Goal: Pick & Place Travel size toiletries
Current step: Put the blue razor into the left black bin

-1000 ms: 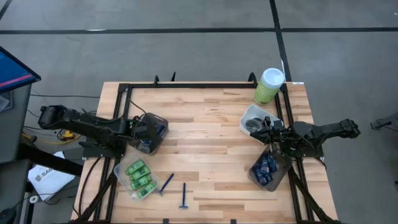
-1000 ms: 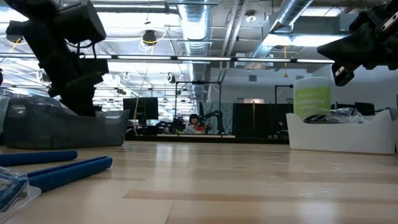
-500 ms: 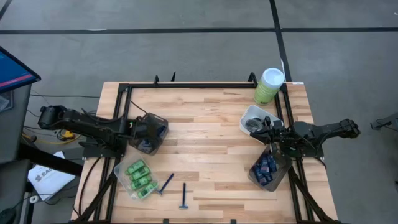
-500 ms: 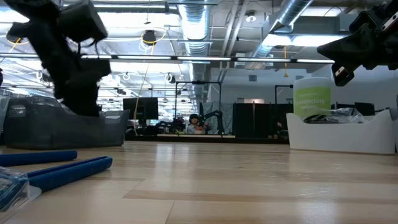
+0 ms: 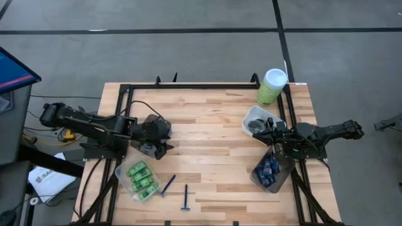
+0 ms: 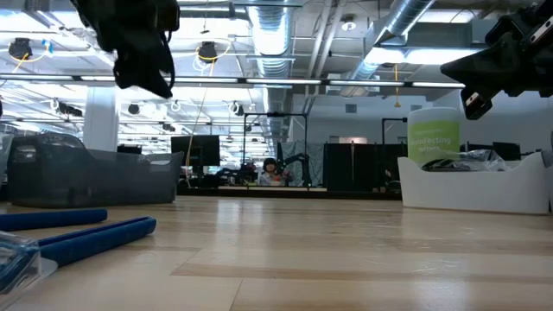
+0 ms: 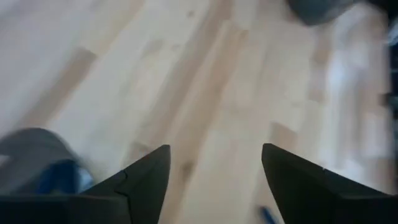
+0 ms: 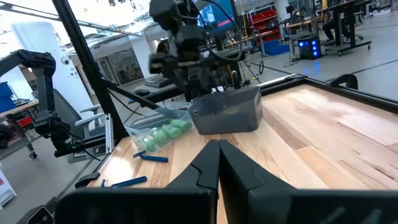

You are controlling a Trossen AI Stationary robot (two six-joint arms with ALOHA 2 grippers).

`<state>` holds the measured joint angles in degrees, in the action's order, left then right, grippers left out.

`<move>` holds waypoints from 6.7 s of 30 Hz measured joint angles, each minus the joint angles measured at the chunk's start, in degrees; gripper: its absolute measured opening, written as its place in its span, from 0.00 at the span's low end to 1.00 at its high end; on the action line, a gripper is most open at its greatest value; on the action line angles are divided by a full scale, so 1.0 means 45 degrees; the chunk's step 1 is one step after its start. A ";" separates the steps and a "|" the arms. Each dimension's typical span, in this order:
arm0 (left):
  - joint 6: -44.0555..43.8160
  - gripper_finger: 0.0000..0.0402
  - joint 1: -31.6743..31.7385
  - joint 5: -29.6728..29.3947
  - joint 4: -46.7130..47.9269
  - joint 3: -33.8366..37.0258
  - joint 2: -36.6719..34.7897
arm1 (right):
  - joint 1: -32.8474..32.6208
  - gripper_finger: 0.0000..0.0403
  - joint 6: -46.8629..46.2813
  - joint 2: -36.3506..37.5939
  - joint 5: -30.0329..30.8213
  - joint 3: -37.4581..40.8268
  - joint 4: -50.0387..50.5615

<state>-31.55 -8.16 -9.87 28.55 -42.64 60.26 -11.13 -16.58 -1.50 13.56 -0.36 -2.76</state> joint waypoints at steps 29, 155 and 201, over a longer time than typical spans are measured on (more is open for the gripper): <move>-0.6200 0.42 -0.4400 0.0332 0.3454 -0.4714 0.7619 | 0.0005 0.00 0.0004 0.0000 0.0000 0.0000 0.0004; 0.6717 0.68 -0.3779 0.2268 -0.6014 -0.2038 0.4499 | 0.0005 0.00 0.0003 0.0005 0.0000 0.0002 0.0004; 1.2949 0.39 -0.4464 0.7732 -1.0409 -0.2033 1.1941 | 0.0014 0.00 0.0005 0.0005 0.0000 0.0000 0.0004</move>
<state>26.72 -28.25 24.92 -18.29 -51.79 113.99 -11.07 -16.56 -1.48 13.56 -0.36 -2.74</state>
